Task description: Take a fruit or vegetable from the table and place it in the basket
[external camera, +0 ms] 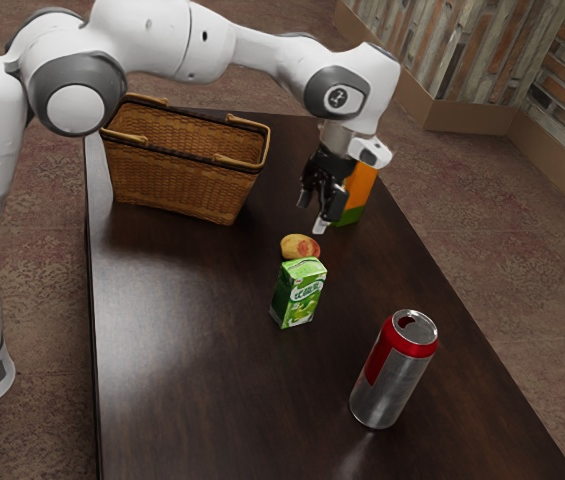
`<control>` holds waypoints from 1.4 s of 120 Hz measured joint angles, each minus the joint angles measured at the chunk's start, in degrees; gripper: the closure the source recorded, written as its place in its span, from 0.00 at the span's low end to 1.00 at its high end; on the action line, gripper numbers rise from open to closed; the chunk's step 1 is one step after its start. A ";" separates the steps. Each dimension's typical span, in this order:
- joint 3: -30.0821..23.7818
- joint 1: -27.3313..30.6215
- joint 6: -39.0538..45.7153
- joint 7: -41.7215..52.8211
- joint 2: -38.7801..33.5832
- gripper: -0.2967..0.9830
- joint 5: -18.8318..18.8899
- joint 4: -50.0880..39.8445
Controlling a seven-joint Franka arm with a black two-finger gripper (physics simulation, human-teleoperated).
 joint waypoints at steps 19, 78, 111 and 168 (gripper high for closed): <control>-0.07 -0.27 1.48 0.00 -0.01 0.23 0.31 -2.70; -0.42 -0.78 5.88 -0.32 0.12 0.23 3.74 -6.43; -0.53 -1.62 7.30 -0.49 1.50 0.23 3.86 -6.85; -0.57 -1.44 9.53 -0.66 1.74 0.67 4.51 -7.92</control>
